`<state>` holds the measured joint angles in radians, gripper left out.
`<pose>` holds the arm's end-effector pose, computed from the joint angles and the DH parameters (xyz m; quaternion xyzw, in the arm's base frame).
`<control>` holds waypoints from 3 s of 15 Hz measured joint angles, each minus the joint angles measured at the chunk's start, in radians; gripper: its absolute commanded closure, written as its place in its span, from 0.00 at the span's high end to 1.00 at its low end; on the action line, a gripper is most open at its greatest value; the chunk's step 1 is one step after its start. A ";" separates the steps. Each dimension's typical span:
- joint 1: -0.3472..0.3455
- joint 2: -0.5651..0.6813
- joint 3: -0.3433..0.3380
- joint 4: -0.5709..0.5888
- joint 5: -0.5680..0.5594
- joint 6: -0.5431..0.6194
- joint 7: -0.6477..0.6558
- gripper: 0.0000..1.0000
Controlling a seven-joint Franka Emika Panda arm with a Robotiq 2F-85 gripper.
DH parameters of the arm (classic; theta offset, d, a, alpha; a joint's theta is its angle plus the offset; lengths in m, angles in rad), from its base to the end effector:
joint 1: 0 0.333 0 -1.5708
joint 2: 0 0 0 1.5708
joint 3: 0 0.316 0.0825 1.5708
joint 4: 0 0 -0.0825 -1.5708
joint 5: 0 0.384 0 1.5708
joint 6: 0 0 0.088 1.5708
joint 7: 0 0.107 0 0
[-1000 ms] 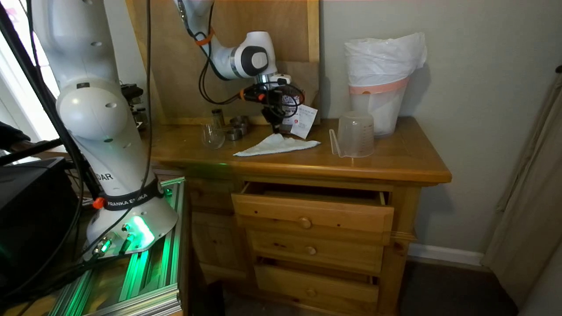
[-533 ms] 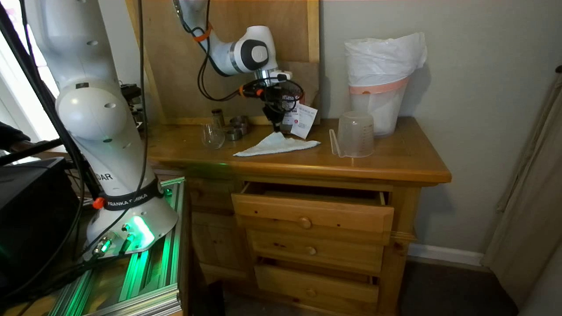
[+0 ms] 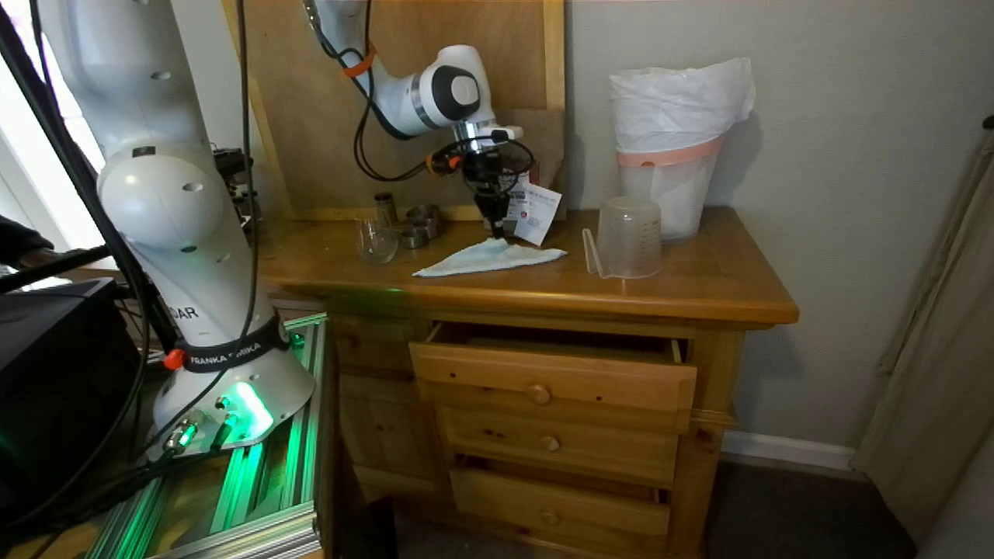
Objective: Unfold the white towel
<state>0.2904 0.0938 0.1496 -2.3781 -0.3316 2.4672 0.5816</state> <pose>0.4540 0.2148 0.2831 0.9937 0.0586 0.0461 0.0841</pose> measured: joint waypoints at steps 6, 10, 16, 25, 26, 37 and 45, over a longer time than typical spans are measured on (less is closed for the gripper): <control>-0.081 -0.106 -0.042 -0.068 -0.022 -0.079 0.039 0.02; -0.149 -0.176 -0.051 -0.112 -0.023 -0.084 0.035 0.02; -0.156 -0.183 -0.022 -0.120 -0.021 -0.114 0.054 0.02; -0.209 -0.209 -0.041 -0.161 -0.023 -0.146 0.046 0.75; -0.223 -0.216 -0.050 -0.168 -0.023 -0.145 0.033 0.83; -0.224 -0.293 -0.047 -0.204 0.178 0.043 -0.157 1.00; -0.120 -0.293 -0.005 -0.217 0.387 0.099 -0.340 0.44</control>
<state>0.1706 -0.1991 0.1448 -2.5949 0.0559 2.5659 0.2413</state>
